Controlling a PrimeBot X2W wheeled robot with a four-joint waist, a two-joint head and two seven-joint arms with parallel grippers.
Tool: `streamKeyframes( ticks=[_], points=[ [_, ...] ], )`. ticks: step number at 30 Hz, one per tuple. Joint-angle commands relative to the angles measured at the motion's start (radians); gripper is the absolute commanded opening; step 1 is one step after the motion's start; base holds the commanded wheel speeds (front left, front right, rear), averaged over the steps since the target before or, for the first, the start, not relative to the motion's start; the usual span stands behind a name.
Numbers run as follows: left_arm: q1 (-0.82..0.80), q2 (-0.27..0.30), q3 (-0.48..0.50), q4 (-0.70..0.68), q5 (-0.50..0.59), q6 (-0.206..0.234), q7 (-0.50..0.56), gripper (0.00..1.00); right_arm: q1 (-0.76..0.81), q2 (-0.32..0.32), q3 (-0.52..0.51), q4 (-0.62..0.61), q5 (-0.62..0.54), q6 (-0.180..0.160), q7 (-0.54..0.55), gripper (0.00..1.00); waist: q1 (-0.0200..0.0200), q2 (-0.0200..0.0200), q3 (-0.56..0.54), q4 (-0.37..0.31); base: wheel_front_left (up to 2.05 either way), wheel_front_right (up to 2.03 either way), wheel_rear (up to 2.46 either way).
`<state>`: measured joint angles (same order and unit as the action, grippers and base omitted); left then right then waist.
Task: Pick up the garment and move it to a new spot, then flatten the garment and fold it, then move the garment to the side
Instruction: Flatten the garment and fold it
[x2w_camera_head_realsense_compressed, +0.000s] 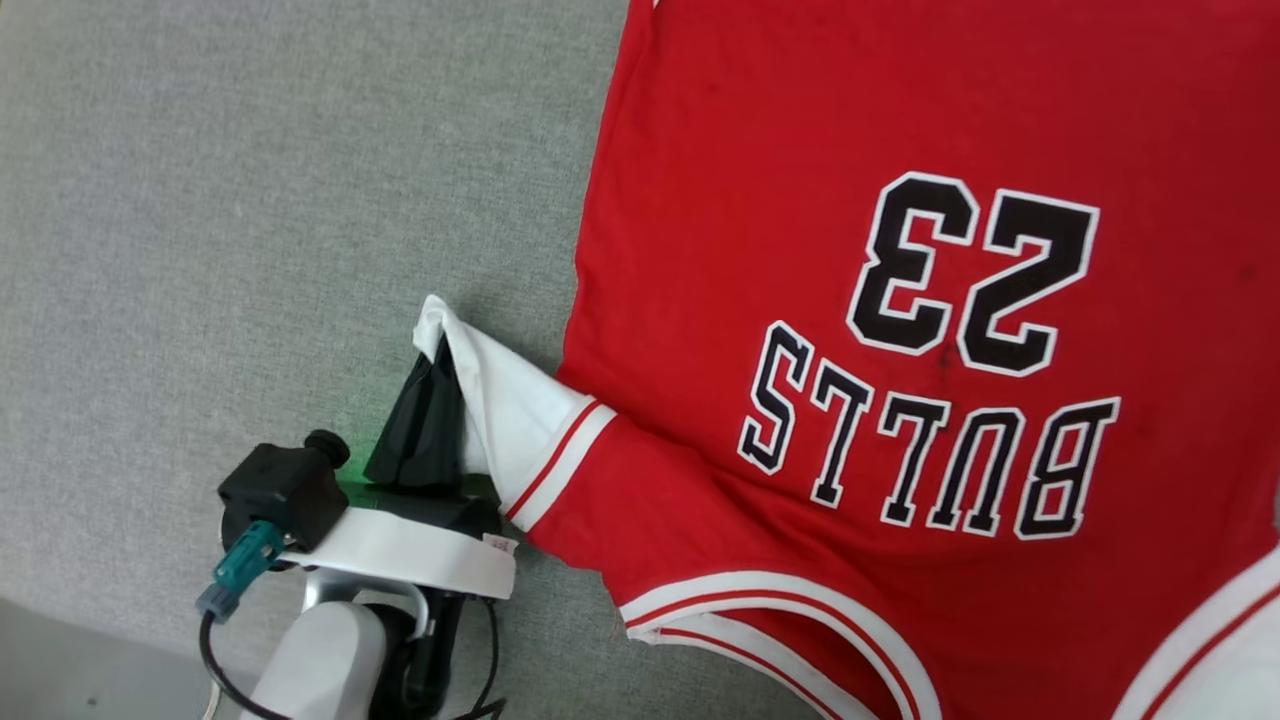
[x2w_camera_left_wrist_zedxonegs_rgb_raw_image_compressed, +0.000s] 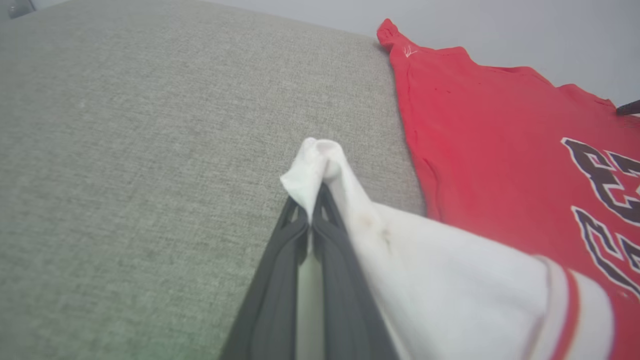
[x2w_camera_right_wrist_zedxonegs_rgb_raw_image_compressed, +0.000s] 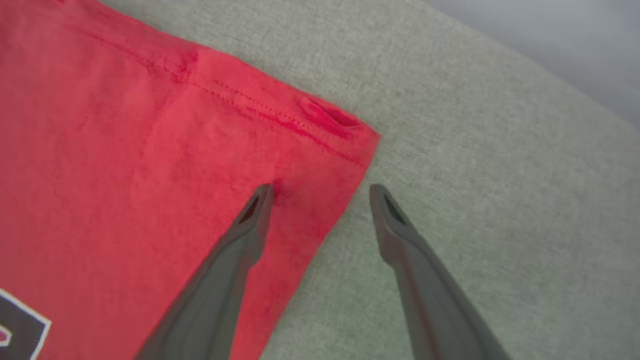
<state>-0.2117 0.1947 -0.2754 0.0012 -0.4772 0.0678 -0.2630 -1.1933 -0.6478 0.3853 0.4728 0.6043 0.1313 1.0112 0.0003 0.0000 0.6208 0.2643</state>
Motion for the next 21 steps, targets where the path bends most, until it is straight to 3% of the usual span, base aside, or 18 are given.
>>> streamKeyframes(
  ticks=[1,10,11,12,13,21],
  points=[
    [-0.013,-0.011,0.002,0.0,0.01,-0.006,-0.003,0.0,-0.012,0.003,0.003,0.012,-0.009,-0.001,-0.01,1.0,-0.0003,0.0,0.022,0.018,0.0,0.0,0.0],
    [-0.019,-0.063,0.025,0.031,0.039,-0.045,-0.003,0.0,0.135,0.001,0.088,0.151,0.0,-0.001,-0.028,1.0,-0.0003,0.0,0.033,0.031,0.0,0.0,0.0],
    [-0.016,-0.066,0.031,0.034,0.043,-0.048,-0.003,0.0,0.137,-0.003,0.094,0.154,0.005,-0.001,-0.034,0.87,-0.0003,0.0,0.03,0.03,0.0,0.0,0.0],
    [-0.013,-0.068,0.037,0.036,0.045,-0.051,-0.003,0.0,0.135,-0.008,0.099,0.152,0.005,-0.001,-0.044,0.2,-0.0003,0.0,0.025,0.029,0.0,0.0,0.0],
    [-0.01,-0.069,0.041,0.04,0.048,-0.053,-0.003,0.0,0.13,-0.012,0.101,0.149,0.007,-0.001,-0.055,0.0,-0.0003,0.0,0.02,0.028,0.0,0.0,0.0],
    [0.024,-0.08,0.083,0.06,0.07,-0.07,-0.003,0.0,0.068,-0.031,0.134,0.099,0.039,-0.001,-0.186,0.0,-0.0003,0.0,-0.069,-0.009,0.0,0.0,0.0]
  ],
)
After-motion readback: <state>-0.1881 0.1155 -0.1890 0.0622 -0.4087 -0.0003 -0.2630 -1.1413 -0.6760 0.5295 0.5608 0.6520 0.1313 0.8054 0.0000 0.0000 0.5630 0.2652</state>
